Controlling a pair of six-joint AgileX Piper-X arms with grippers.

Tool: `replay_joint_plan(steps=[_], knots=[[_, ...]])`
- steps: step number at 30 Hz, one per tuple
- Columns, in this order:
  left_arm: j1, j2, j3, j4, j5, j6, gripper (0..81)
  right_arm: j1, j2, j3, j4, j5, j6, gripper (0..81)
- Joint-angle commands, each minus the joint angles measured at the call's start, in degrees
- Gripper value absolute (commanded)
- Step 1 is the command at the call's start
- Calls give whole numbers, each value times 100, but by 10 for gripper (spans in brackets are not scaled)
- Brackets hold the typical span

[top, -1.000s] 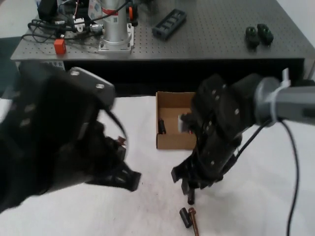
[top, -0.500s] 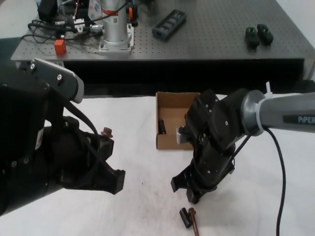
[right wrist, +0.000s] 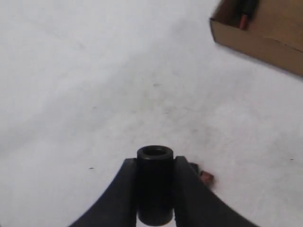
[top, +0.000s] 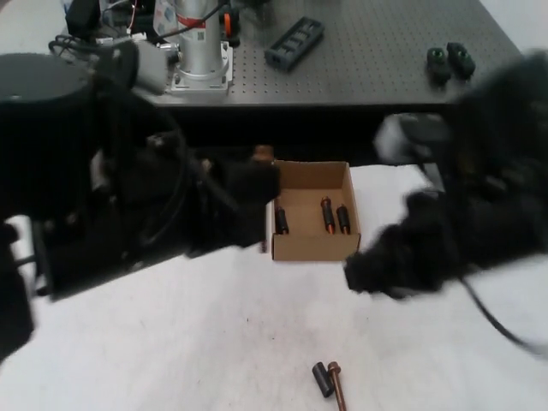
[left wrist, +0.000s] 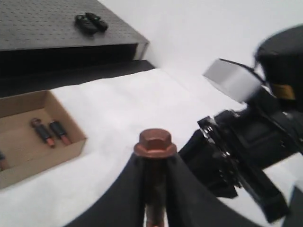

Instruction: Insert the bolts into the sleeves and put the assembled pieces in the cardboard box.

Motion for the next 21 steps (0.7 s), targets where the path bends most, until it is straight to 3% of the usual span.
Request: replay_joint_plan(steps=[1, 7, 21], knots=[[44, 726, -14, -1697, 1200, -1168, 7, 4, -990, 762, -288, -502, 353, 11], [44, 1205, -14, -2517, 1747, -1752, 7, 4, -1935, 2019, -1737, -1591, 1500, 11], [44, 1341, -14, -2568, 2109, -2064, 7, 4, -952, 2238, -4851, -2680, 2668, 11]])
